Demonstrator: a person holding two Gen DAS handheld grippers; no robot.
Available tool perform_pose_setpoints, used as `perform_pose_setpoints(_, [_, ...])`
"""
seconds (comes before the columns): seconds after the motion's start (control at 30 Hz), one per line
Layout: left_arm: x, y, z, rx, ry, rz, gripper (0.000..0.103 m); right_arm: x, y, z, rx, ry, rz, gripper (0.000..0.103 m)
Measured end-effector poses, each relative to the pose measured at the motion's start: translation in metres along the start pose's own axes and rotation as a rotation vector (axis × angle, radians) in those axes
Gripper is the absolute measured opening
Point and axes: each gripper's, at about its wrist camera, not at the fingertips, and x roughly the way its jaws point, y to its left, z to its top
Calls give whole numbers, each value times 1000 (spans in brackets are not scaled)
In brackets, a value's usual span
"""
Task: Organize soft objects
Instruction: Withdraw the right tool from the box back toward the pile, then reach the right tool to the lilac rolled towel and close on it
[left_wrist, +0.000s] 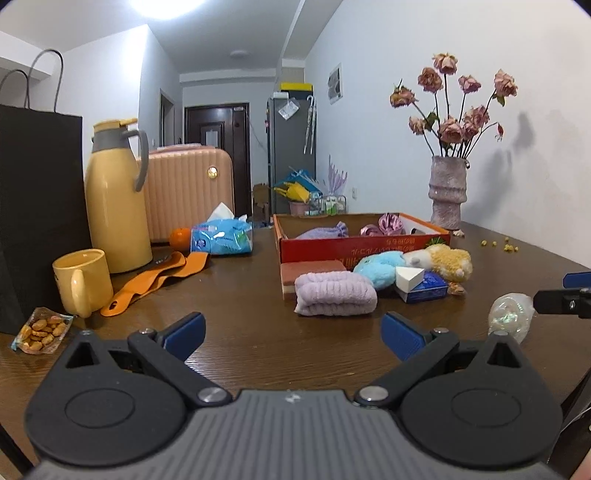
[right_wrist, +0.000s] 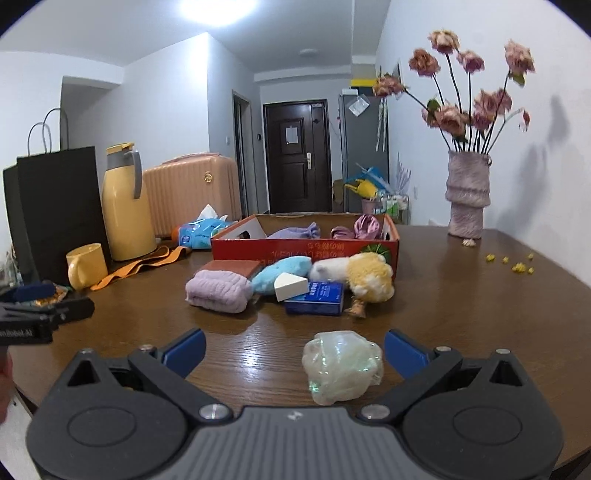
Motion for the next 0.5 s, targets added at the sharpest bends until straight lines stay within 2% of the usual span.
perform_pose_setpoints(0.13, [19,4,1,-19,34,-15,103,17,-6,4,48,15,7,99])
perform_pose_setpoints(0.2, [32,6,3,-31,61,-18,103,26,-7,4,57,22,8,95])
perform_pose_setpoints(0.27, [46,8,6,-42,82,-16,103,37,-5,7,57,33,17,81])
perform_pose_setpoints(0.4, [71,10,14,-56,79,-43,102,62,4,15,43,49,65,75])
perform_pose_setpoints(0.5, [95,11,25,-38,83,-65,94,88,9,23,61,82,130,59])
